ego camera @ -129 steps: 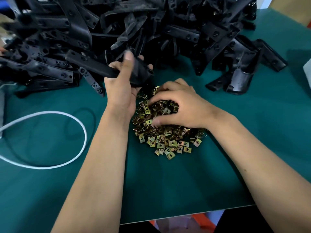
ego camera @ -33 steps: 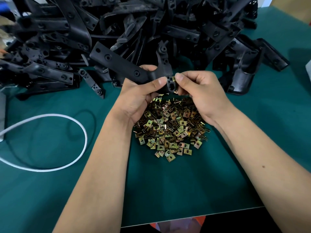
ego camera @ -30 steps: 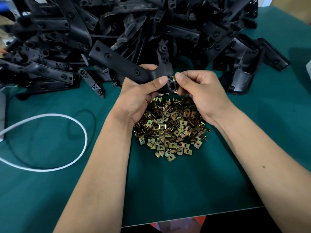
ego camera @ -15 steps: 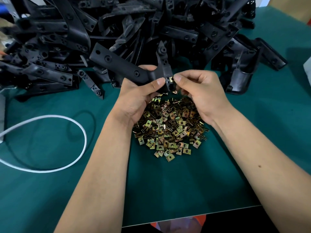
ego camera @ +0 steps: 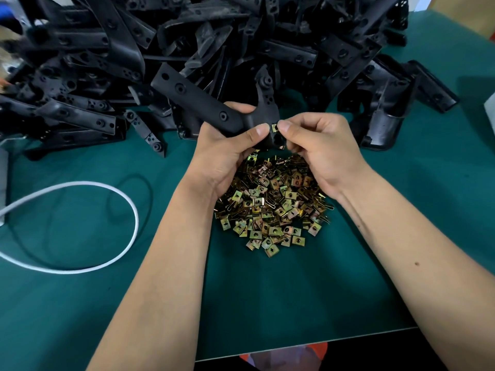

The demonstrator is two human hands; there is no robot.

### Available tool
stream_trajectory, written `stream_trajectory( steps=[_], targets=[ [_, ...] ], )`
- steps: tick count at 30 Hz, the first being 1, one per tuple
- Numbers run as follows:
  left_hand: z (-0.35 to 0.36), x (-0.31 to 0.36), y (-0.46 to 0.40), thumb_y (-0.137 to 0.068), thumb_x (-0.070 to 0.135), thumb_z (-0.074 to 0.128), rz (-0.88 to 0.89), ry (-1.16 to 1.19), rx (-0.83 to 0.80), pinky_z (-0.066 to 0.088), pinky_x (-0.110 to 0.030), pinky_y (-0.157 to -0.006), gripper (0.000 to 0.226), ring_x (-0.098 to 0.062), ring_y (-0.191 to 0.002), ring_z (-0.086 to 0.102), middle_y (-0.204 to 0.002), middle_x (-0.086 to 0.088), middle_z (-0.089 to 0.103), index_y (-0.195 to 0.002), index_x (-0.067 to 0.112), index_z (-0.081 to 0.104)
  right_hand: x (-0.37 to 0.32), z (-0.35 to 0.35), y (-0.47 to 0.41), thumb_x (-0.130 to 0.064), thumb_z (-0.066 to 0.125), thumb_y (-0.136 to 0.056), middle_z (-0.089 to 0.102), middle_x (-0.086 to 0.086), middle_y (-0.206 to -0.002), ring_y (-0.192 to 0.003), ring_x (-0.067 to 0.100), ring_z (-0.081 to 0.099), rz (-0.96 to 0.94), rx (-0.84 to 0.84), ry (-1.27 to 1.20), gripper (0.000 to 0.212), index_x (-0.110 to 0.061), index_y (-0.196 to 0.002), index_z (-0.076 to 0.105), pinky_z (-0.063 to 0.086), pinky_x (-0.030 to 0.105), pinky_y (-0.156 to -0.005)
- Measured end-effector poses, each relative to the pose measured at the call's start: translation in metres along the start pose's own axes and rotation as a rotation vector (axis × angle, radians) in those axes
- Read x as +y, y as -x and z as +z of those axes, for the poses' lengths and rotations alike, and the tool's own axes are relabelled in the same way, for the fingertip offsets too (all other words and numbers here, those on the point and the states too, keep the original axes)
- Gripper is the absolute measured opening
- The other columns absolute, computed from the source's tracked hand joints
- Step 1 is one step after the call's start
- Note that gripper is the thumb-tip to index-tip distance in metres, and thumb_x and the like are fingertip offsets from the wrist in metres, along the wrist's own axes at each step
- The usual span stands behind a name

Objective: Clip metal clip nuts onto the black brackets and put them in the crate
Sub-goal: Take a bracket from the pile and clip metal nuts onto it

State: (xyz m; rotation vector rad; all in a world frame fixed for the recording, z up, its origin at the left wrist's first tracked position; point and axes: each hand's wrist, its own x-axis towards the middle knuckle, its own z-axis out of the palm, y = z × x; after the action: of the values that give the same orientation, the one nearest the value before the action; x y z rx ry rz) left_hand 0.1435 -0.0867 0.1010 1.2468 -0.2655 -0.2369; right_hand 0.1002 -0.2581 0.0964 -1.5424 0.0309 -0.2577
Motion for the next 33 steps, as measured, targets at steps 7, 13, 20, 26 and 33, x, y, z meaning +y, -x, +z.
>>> stream_trajectory(
  steps=[7, 13, 20, 26, 33],
  targets=[
    [0.006, -0.007, -0.001, -0.081, -0.007, 0.078, 0.167, -0.099, 0.096, 0.058, -0.049, -0.090, 0.033, -0.035, -0.096, 0.067, -0.101, -0.022, 0.066, -0.105, 0.006, 0.059, -0.002, 0.005, 0.000, -0.017, 0.070, -0.096, 0.054, 0.002, -0.063, -0.068, 0.017, 0.047, -0.002, 0.036, 0.016, 0.023, -0.010, -0.074, 0.072, 0.040, 0.031, -0.072],
    [0.011, -0.010, -0.002, -0.081, -0.005, 0.080, 0.236, -0.149, 0.193, 0.058, -0.049, -0.092, 0.032, -0.028, -0.095, 0.067, -0.098, -0.016, 0.067, -0.104, 0.007, 0.062, -0.005, 0.004, 0.000, -0.020, 0.064, -0.101, 0.062, 0.002, -0.065, -0.066, 0.006, 0.054, -0.051, 0.024, 0.135, 0.022, -0.013, -0.084, 0.076, 0.044, 0.020, -0.067],
    [0.001, -0.001, -0.005, -0.088, -0.015, 0.065, 0.017, 0.154, 0.227, 0.054, -0.051, -0.100, 0.030, -0.024, -0.093, 0.071, -0.099, -0.011, 0.070, -0.101, 0.012, 0.059, -0.004, -0.014, -0.008, -0.019, 0.060, -0.102, 0.076, -0.008, -0.083, -0.077, 0.009, 0.065, -0.164, 0.069, 0.470, 0.022, -0.027, -0.105, 0.080, 0.051, 0.022, -0.077],
    [-0.005, 0.006, -0.006, -0.093, -0.005, 0.066, -0.015, 0.304, 0.239, 0.059, -0.038, -0.088, 0.023, -0.012, -0.077, 0.073, -0.079, 0.001, 0.073, -0.085, 0.014, 0.056, 0.010, -0.017, -0.014, -0.027, 0.076, -0.093, 0.067, -0.001, -0.104, -0.092, 0.009, 0.060, -0.165, -0.042, 0.889, 0.019, -0.021, -0.111, 0.080, 0.042, 0.014, -0.080],
    [-0.003, 0.006, -0.003, -0.089, 0.000, 0.074, -0.027, 0.245, 0.268, 0.059, -0.038, -0.089, 0.021, -0.015, -0.079, 0.073, -0.079, -0.001, 0.073, -0.086, 0.013, 0.058, 0.007, -0.008, -0.019, -0.029, 0.076, -0.092, 0.061, -0.008, -0.097, -0.094, 0.015, 0.059, -0.194, -0.095, 0.958, 0.010, -0.027, -0.100, 0.080, 0.044, 0.030, -0.082]
  ],
)
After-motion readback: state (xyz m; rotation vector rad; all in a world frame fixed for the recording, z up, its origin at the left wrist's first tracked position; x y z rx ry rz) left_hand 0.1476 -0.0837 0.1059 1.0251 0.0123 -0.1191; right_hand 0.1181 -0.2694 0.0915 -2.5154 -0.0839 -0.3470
